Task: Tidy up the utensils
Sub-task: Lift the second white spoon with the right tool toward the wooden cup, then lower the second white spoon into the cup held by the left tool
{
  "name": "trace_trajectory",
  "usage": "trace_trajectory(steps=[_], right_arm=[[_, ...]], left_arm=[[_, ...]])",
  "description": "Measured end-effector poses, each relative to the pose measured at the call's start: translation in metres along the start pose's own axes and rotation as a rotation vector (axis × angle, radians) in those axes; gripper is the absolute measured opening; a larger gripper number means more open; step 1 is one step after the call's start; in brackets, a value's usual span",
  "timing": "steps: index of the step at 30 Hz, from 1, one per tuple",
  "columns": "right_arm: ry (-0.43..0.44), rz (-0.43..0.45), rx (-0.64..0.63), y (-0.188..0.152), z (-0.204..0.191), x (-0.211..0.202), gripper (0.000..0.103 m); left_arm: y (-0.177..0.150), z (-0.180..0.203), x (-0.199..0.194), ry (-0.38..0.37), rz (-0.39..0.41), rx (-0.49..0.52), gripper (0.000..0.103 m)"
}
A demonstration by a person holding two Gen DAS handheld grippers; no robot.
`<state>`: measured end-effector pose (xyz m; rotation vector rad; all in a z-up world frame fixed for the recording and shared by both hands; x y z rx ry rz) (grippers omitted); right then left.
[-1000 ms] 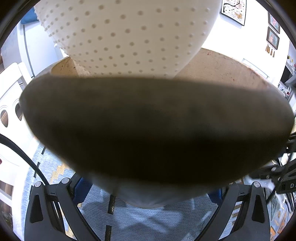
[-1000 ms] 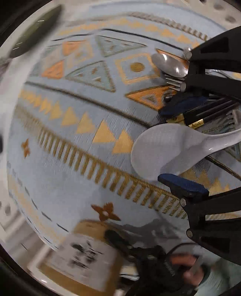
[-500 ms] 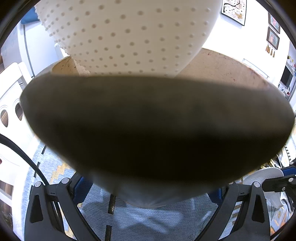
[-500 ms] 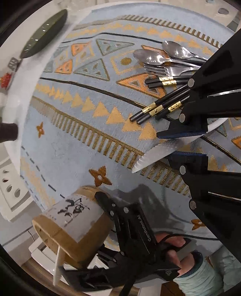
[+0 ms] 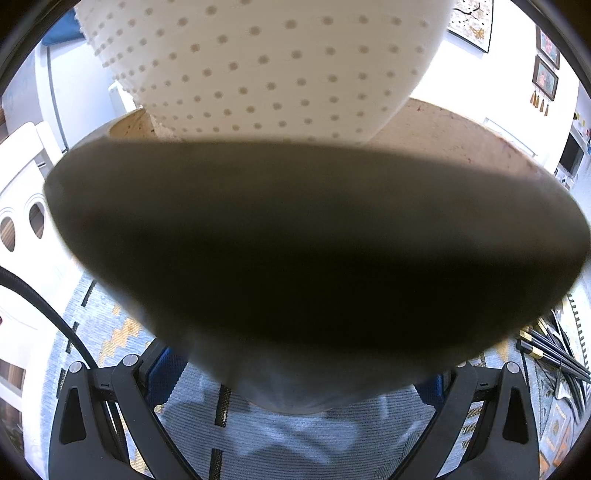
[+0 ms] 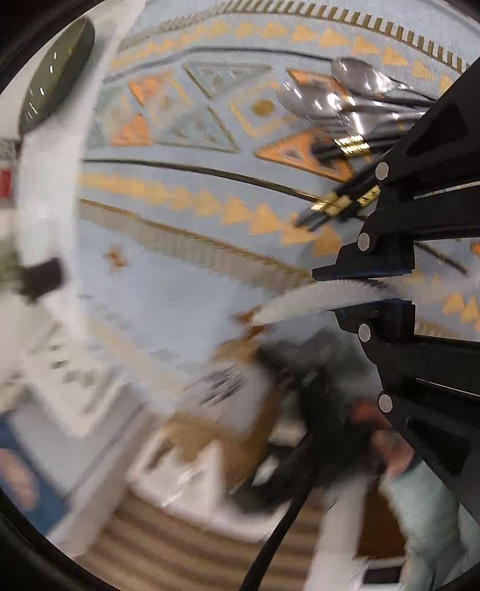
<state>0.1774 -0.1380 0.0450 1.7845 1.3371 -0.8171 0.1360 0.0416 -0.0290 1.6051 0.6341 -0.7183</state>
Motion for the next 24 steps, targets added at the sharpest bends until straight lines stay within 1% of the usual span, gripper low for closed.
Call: trace_trajectory(steps=[3,5,6,8,10,12,13,15,17,19,20,22,24], right_arm=[[0.153,0.136,0.055,0.032,-0.023,-0.048,0.008],[0.264,0.241,0.073,0.059,-0.046,-0.079,0.008],[0.303,0.285,0.069,0.071,-0.06,-0.09,0.008],[0.358,0.334,0.057,0.086,-0.084,-0.099,0.008],[0.391,0.377,0.043,0.098,-0.11,-0.097,0.008],[0.352,0.418,0.012,0.108,-0.134,-0.084,0.008],[0.343,0.424,-0.006,0.109,-0.145,-0.08,0.008],[0.314,0.424,-0.033,0.112,-0.16,-0.061,0.008],[0.298,0.406,-0.052,0.104,-0.168,-0.043,0.008],[0.266,0.4,-0.07,0.098,-0.167,-0.029,0.008],[0.247,0.4,-0.081,0.098,-0.165,-0.02,0.008],[0.211,0.398,-0.1,0.091,-0.162,-0.01,0.008],[0.183,0.394,-0.116,0.086,-0.158,-0.001,0.008]], left_arm=[[0.002,-0.002,-0.002,0.003,0.0,0.0,0.101],[-0.001,-0.006,0.002,0.012,-0.003,0.001,0.101],[-0.001,-0.006,0.002,0.013,-0.003,0.001,0.101],[-0.001,-0.005,0.003,0.015,-0.004,0.002,0.101],[-0.001,-0.003,0.002,0.017,-0.006,0.004,0.101],[-0.002,-0.001,0.001,0.017,-0.007,0.009,0.1],[-0.002,0.002,-0.003,0.013,0.006,0.016,0.1],[-0.002,0.007,-0.011,0.027,0.038,0.035,0.1],[-0.002,0.011,-0.016,0.052,0.059,0.053,0.1],[-0.001,0.013,-0.019,0.07,0.072,0.059,0.1],[-0.002,0.015,-0.02,0.073,0.077,0.057,0.098],[-0.003,0.015,-0.019,0.078,0.069,0.048,0.094],[-0.005,0.014,-0.017,0.065,0.06,0.042,0.093]])
Point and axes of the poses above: each gripper's, at about its wrist camera, not at the fingertips, and x roughly the way its jaws point, z to its right, y to its top, the point moved 7 cm from there along x, roughly the way its jaws point, and after that the axes turned 12 degrees about x, right-handed, at the moved point
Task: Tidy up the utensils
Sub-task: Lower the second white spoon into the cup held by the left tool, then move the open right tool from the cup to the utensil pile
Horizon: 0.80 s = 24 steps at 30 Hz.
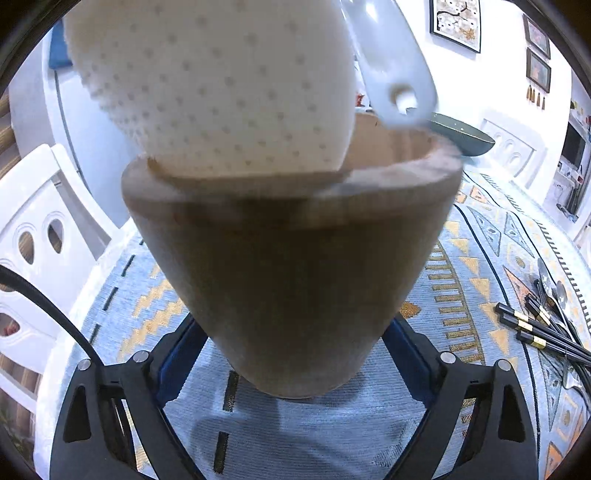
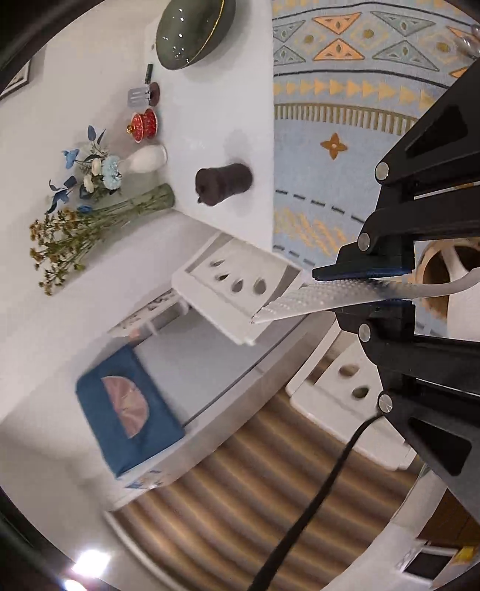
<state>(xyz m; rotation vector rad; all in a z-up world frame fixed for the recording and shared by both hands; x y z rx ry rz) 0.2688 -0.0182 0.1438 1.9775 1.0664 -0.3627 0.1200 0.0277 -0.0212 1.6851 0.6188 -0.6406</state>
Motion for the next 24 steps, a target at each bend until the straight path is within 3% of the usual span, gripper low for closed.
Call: trace_trajectory(steps=[8,10,12,17,24], right_arm=[[-0.049,-0.049,-0.076,-0.019,-0.001,0.004,0.012],[-0.044,-0.088,-0.082,-0.025,-0.003,-0.002,0.036],[-0.038,-0.074,-0.068,-0.025,-0.002,-0.015,0.048],[-0.005,-0.032,0.026,-0.018,0.005,-0.083,0.048],[-0.047,0.178,0.109,-0.012,0.025,-0.237,0.05]], left_arm=[[-0.001,-0.017,0.009,-0.013,-0.023,-0.007,0.094],[-0.001,-0.017,0.009,-0.013,-0.023,-0.008,0.094],[0.0,-0.017,0.01,-0.009,-0.025,-0.005,0.094],[0.003,-0.017,0.013,-0.009,-0.026,-0.004,0.094],[0.004,-0.017,0.014,-0.004,-0.028,-0.001,0.094]])
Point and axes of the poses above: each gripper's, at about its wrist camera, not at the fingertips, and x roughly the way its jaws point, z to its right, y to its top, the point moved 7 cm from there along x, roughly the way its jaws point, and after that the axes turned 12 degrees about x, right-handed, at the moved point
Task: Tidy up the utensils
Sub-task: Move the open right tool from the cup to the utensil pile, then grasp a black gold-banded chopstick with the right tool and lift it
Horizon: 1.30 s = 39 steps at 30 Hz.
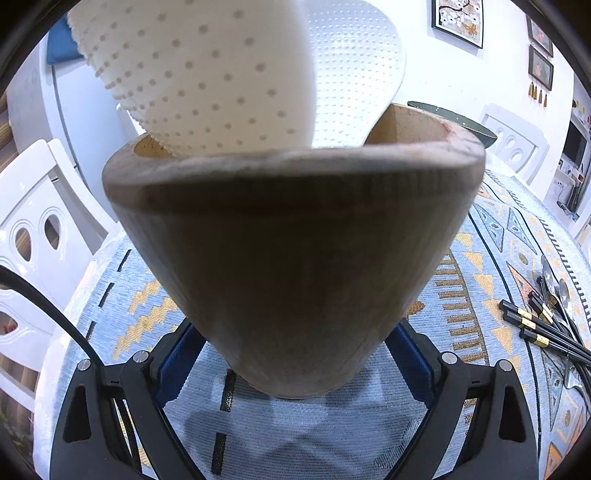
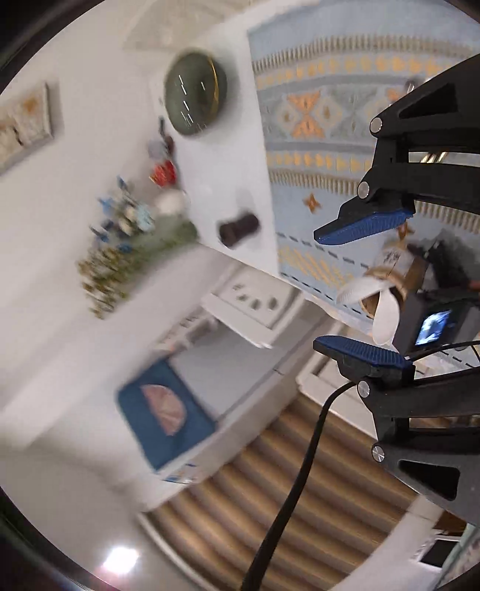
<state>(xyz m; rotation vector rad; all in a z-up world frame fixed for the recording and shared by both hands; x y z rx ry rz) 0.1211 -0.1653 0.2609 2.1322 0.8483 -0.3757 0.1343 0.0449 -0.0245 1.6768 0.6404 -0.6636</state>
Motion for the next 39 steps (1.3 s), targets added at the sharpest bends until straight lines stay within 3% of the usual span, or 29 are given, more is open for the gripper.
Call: trace_trajectory(steps=[5,7,9,11,13,15,17,19,22,28,32,35,38,39], right_arm=[[-0.132,0.246,0.11,0.028,0.049,-0.117,0.055],[-0.245,0.305,0.118,0.051,0.067,-0.155,0.055],[-0.329,0.27,0.125,0.066,0.079,-0.175,0.055],[-0.321,0.197,0.147,0.062,0.088,-0.175,0.059],[-0.294,0.119,0.197,0.036,0.106,-0.162,0.077],[-0.324,0.017,0.229,-0.001,0.128,-0.135,0.077],[-0.367,-0.099,0.231,-0.046,0.148,-0.099,0.073],[-0.439,-0.179,0.174,-0.083,0.164,-0.067,0.055],[-0.514,-0.271,0.061,-0.115,0.171,-0.028,0.052],[-0.515,-0.412,-0.04,-0.131,0.178,0.036,0.052],[-0.529,-0.501,0.034,-0.142,0.203,0.086,0.051],[-0.516,-0.525,0.013,-0.143,0.202,0.114,0.033],[-0.556,-0.546,-0.063,-0.144,0.194,0.139,0.029],[-0.57,-0.553,-0.081,-0.145,0.194,0.145,0.022]], left_arm=[[0.0,-0.002,-0.003,-0.012,0.004,-0.018,0.093],[0.001,-0.002,-0.002,-0.006,0.003,-0.014,0.093],[0.0,-0.002,-0.001,-0.002,0.001,-0.011,0.094],[0.0,-0.002,-0.002,0.003,-0.001,-0.012,0.094],[0.0,0.0,0.001,0.018,-0.013,-0.001,0.094],[0.0,0.003,0.001,0.029,-0.016,0.007,0.094],[0.001,0.003,0.001,0.024,-0.014,0.002,0.094],[0.001,0.006,0.001,0.027,-0.015,0.004,0.094],[0.001,0.009,0.001,0.031,-0.016,0.006,0.095],[0.001,0.007,0.0,0.023,-0.016,0.001,0.095],[0.002,0.005,0.001,0.023,-0.023,0.002,0.095],[0.003,0.005,0.003,0.026,-0.027,0.004,0.095],[0.004,0.004,0.004,0.014,-0.032,-0.003,0.095],[0.004,0.002,0.005,0.008,-0.033,-0.007,0.095]])
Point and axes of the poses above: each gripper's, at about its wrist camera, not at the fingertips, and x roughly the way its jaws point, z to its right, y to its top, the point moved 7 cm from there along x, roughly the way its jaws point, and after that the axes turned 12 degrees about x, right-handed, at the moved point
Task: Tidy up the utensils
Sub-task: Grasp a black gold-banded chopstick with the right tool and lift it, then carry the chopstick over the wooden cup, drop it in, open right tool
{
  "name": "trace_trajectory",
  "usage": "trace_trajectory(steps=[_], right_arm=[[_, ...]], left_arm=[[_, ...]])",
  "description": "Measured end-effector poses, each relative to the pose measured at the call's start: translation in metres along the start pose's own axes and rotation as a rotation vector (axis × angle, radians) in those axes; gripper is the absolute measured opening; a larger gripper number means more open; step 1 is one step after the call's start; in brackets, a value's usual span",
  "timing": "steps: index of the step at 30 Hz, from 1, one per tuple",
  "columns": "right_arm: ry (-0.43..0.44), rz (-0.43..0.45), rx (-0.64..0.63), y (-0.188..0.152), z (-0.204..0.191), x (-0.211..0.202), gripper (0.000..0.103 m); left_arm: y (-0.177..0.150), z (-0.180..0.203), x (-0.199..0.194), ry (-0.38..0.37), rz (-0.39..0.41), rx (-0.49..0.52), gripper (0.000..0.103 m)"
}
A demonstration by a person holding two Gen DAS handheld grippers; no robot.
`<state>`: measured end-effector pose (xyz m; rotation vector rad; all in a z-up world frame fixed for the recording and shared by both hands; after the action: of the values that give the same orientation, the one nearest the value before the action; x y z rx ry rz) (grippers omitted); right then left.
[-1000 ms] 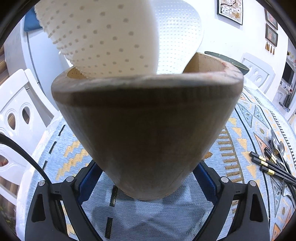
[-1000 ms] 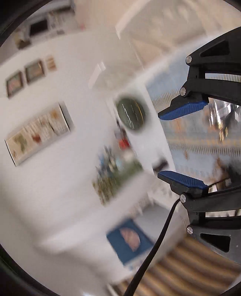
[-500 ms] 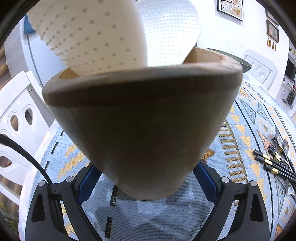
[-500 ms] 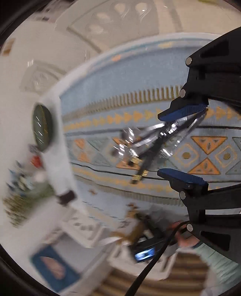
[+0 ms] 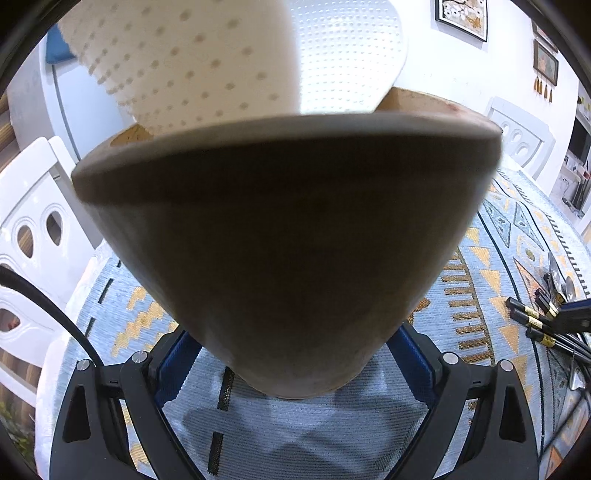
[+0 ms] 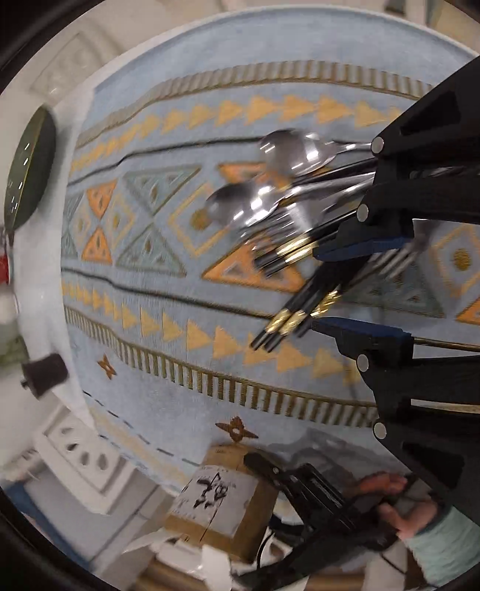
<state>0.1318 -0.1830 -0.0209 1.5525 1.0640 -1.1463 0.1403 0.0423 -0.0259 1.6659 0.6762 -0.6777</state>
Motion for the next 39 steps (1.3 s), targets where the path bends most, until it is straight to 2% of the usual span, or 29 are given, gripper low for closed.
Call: trace_trajectory(steps=[1,3,5,8,14,17,19,21,22,23,24,27,31,35,37,39], right_arm=[[-0.027,-0.005,-0.018,0.003,-0.001,0.005,0.014],[-0.032,-0.017,-0.047,0.005,-0.002,0.011,0.011],[-0.028,-0.011,-0.109,0.003,-0.005,0.011,0.011],[-0.055,-0.047,-0.166,0.003,-0.007,0.013,0.011],[0.003,-0.198,-0.19,0.012,-0.008,0.025,0.012],[-0.033,-0.305,-0.246,0.012,-0.015,0.038,0.02],[-0.066,-0.316,-0.337,0.011,-0.031,0.043,0.037],[-0.123,-0.26,-0.397,0.01,-0.041,0.045,0.037],[-0.148,-0.223,-0.443,0.007,-0.046,0.044,0.031],[-0.127,-0.194,-0.472,0.003,-0.051,0.041,0.023],[-0.101,-0.186,-0.479,-0.002,-0.051,0.038,0.009],[-0.055,-0.151,-0.479,-0.011,-0.047,0.024,0.006],[0.05,-0.019,-0.372,-0.004,-0.034,-0.031,0.006],[0.279,0.162,-0.28,0.012,-0.032,-0.117,0.006],[0.364,0.254,-0.235,0.03,-0.041,-0.155,0.006],[0.465,0.286,-0.199,0.034,-0.047,-0.181,0.006]], left_arm=[[0.0,-0.002,0.001,-0.01,0.0,-0.007,0.095],[0.001,-0.004,0.002,-0.029,-0.004,-0.023,0.095],[0.001,-0.006,0.003,-0.035,-0.005,-0.029,0.095],[0.002,-0.006,0.003,-0.024,0.0,-0.022,0.095],[0.003,-0.011,0.006,-0.048,0.0,-0.04,0.095],[0.0,-0.01,0.004,-0.035,0.004,-0.033,0.095],[0.001,-0.009,0.004,-0.027,0.007,-0.027,0.095],[0.0,-0.01,0.005,-0.029,0.0,-0.026,0.095],[0.0,-0.009,0.006,-0.03,-0.004,-0.026,0.095],[0.0,-0.009,0.006,-0.029,-0.007,-0.026,0.096],[0.002,-0.01,0.007,-0.026,-0.008,-0.024,0.096],[0.005,-0.01,0.007,-0.008,-0.006,-0.012,0.096],[0.007,-0.01,0.008,-0.006,-0.005,-0.011,0.096],[0.007,-0.011,0.008,-0.007,-0.005,-0.011,0.096],[0.006,-0.01,0.008,0.007,-0.01,-0.001,0.096],[0.006,-0.007,0.012,0.047,-0.032,0.032,0.097]])
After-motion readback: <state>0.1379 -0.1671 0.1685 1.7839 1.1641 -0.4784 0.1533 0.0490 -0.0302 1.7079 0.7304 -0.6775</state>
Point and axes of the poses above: each gripper's, at about its wrist camera, not at the fingertips, and x roughly the way its jaws point, z to its right, y to its top, the point moved 7 cm from there along x, roughly the way its jaws point, and after that the axes turned 12 degrees about x, right-handed, at the moved point
